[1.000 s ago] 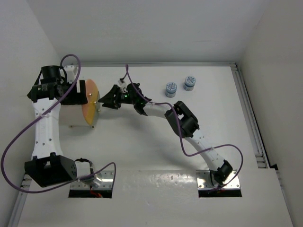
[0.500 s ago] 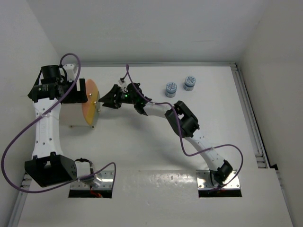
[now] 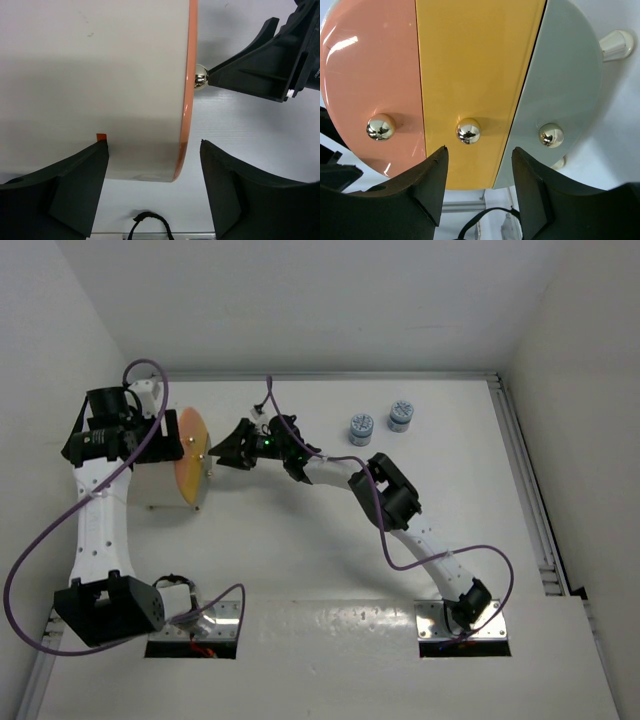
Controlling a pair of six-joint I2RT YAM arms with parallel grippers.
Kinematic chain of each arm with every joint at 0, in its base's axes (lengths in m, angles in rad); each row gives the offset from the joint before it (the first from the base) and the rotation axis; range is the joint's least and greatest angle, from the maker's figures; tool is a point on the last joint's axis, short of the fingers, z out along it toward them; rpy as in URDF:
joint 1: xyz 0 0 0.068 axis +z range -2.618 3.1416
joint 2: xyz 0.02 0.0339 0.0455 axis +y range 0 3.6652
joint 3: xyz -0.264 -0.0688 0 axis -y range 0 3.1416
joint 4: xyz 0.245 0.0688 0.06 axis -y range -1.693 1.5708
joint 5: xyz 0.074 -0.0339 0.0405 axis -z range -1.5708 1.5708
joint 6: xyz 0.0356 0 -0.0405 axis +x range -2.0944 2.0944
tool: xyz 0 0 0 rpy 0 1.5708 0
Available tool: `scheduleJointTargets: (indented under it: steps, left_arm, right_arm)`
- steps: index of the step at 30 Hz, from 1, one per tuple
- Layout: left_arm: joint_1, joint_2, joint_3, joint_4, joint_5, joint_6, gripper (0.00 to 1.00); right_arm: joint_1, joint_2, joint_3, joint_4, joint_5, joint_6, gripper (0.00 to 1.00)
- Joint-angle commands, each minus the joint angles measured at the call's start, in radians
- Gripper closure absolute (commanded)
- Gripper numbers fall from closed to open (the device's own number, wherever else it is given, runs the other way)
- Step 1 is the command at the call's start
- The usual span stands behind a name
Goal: Sort the stationery into containers
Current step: Open the drawer in the storage box.
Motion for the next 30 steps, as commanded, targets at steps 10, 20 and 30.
scheduleJointTargets:
  steps: [10, 20, 30]
  left_arm:
    - [0.007, 0.036, -0.013, -0.006, 0.055, -0.029, 0.31]
    - [0.007, 0.041, -0.025, -0.007, 0.063, -0.025, 0.31]
    - [0.005, 0.041, -0.037, -0.007, 0.066, -0.023, 0.31]
  right_arm:
    - [-0.003, 0.008, 0.069, 0.071, 0.008, -0.031, 0.44]
    - [0.026, 0.063, 0.164, 0.065, 0.04, -0.012, 0.61]
    - [0.055, 0.091, 0.204, 0.081, 0.051, 0.006, 0.62]
